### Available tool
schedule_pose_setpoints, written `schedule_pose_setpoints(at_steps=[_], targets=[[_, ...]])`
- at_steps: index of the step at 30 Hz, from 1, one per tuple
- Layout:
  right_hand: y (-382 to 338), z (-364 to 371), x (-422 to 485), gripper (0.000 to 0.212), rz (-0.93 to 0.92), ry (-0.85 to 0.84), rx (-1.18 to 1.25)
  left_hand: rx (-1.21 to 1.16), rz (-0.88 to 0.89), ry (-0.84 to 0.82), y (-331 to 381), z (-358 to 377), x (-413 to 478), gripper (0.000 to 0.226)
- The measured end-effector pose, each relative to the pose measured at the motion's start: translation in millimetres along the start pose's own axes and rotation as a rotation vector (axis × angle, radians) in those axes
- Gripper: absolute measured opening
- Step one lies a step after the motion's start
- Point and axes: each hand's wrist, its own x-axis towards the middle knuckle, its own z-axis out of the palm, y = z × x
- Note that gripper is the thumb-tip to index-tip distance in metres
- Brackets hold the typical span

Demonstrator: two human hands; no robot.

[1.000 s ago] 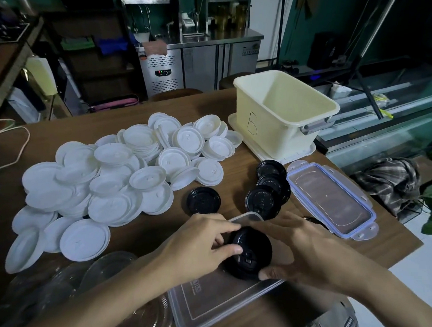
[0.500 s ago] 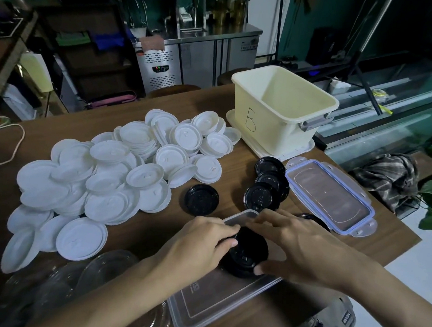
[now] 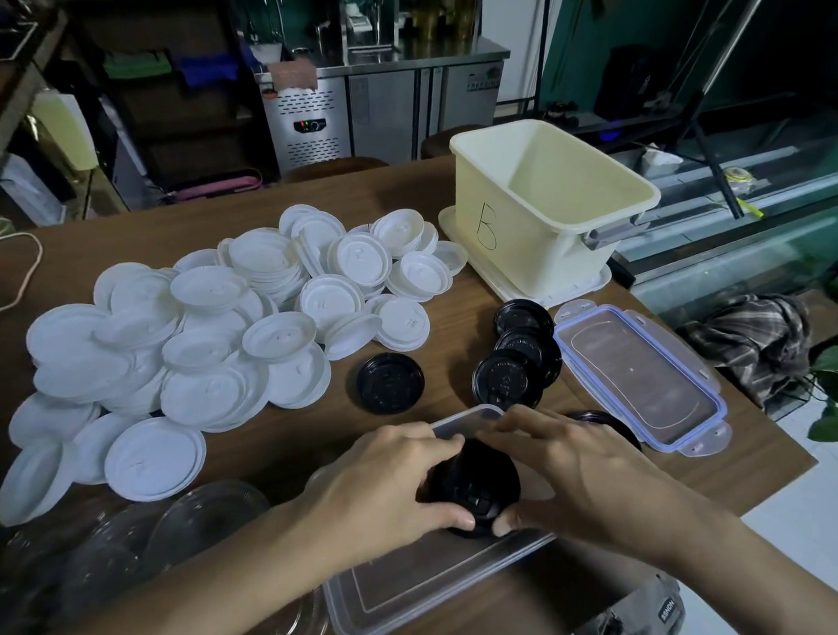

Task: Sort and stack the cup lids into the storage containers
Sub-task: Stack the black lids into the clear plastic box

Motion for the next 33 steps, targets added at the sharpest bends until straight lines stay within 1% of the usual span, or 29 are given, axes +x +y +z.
schedule_pose_setpoints(at_steps=[3,8,11,14,17,20,21,24,27,29,30,33], targets=[[0,2,1,0.084,0.016,-0.017,0.002,0.012,-0.015,-0.006,0,2,2,0.088],[1,4,-1,0.084,0.008,0.005,0.011,-0.012,-0.04,-0.01,7,-3,3,0.088],[3,7,-3,0.084,-0.002,0.061,0.012,0.032,-0.026,-0.009,11,-8,-1,0.085],[8,11,-4,0.086,-0.01,0.129,0.005,0.082,-0.008,-0.011,15,-14,-4,0.078],[10,11,-6,0.085,-0.033,0.187,0.023,0.082,0.004,0.014,18,-19,-5,0.071],[11,6,-11,0.073,-0.063,0.285,0.059,0.019,0.023,0.068,17,-27,-4,0.069],[13,2,-11,0.069,-0.061,0.306,0.083,-0.004,0.035,0.093,16,-31,-3,0.065],[23,-5,-6,0.059,-0.011,0.34,0.174,-0.077,0.044,0.189,10,-45,5,0.035],[42,-1,7,0.039,0.07,0.426,0.209,-0.08,0.027,0.245,-12,-53,20,0.017],[56,3,17,0.028,0.112,0.459,0.196,-0.046,0.011,0.232,-33,-55,29,0.015],[63,6,22,0.026,0.125,0.449,0.186,-0.015,0.002,0.214,-44,-55,33,0.017],[77,19,36,0.031,0.103,0.368,0.139,0.113,0.012,0.103,-68,-54,37,0.028]])
